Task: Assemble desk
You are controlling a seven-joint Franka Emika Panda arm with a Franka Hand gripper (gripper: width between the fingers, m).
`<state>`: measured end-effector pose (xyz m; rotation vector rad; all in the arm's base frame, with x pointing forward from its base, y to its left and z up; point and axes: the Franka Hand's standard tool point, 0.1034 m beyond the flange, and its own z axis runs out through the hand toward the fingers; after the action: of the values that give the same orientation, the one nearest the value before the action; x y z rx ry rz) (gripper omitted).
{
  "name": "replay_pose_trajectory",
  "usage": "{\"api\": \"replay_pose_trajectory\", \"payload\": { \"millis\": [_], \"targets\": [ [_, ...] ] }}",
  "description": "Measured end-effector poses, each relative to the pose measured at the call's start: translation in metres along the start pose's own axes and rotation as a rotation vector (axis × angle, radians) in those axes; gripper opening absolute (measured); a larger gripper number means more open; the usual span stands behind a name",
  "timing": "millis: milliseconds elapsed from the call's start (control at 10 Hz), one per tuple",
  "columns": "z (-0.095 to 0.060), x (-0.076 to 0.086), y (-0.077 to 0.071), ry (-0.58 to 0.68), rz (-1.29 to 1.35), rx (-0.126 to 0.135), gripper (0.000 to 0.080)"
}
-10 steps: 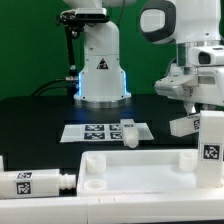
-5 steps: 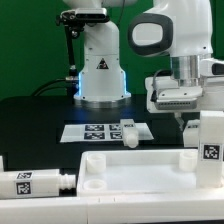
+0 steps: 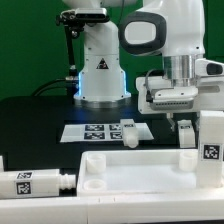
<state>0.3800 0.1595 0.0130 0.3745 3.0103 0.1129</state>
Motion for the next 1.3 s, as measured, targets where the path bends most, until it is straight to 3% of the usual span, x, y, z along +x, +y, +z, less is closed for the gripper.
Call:
{"api": "replay_pose_trajectory", "payload": {
  "millis": [100,200,300,500,600,700,1100,1300],
  "targets": [
    [-0.001,-0.002,-0.002,-0.002,0.017,0.002,0.0361],
    [-0.005,-0.005,-0.003,-0.009,0.075,0.000,0.0537],
    [-0.015,-0.010,-0.006,-0.026,0.159,-0.008,0.0636],
    [-0.032,-0.025,-0.004,-0.063,0.422,0.026,0.0646],
    [-0.040,-0.033,0.007,-0.082,0.606,0.038,0.0649],
    [-0.041,-0.037,0.015,-0.086,0.643,0.022,0.0649],
    [-0.039,-0.036,0.013,-0.085,0.865,0.018,0.0649],
    [-0.040,-0.046,0.014,-0.081,1.236,-0.011,0.0649]
  ]
}}
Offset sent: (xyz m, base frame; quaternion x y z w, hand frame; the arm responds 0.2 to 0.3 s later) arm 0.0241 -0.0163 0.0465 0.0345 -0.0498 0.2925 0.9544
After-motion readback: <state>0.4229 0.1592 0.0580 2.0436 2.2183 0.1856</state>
